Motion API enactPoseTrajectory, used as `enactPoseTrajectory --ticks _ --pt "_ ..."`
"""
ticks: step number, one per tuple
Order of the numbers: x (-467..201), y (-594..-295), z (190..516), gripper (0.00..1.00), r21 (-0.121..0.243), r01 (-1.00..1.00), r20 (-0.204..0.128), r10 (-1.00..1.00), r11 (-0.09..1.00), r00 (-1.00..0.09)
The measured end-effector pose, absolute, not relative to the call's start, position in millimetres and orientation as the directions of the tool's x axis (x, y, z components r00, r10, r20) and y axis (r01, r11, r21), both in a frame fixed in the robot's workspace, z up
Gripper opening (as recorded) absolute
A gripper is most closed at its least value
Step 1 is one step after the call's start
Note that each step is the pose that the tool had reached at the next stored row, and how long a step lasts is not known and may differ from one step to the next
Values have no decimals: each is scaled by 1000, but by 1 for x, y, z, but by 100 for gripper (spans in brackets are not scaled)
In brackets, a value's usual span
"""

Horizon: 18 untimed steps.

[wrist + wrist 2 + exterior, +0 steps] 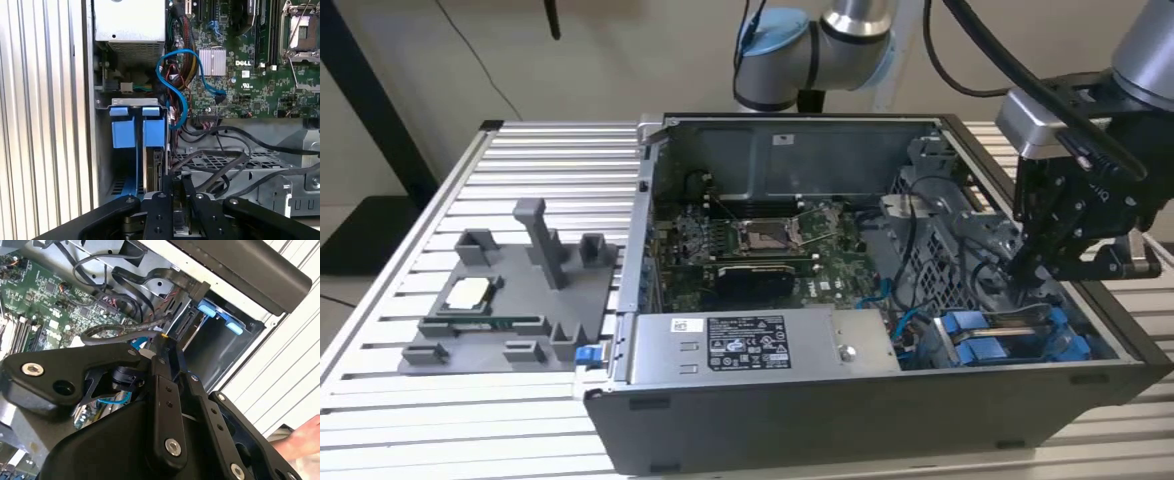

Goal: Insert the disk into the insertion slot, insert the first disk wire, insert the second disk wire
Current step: 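Insert the first disk wire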

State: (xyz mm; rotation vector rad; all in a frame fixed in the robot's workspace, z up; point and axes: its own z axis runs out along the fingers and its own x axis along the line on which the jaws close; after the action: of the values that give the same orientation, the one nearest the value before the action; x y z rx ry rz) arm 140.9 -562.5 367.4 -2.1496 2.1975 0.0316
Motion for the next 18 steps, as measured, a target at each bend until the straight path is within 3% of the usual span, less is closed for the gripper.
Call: enactPoseTrajectory --ticks 14,18 --pt "150 -565 359 19 -17 -1000 -53 -998 23 -22" --pt "156 -565 358 19 27 -999 -50 -998 23 -24"
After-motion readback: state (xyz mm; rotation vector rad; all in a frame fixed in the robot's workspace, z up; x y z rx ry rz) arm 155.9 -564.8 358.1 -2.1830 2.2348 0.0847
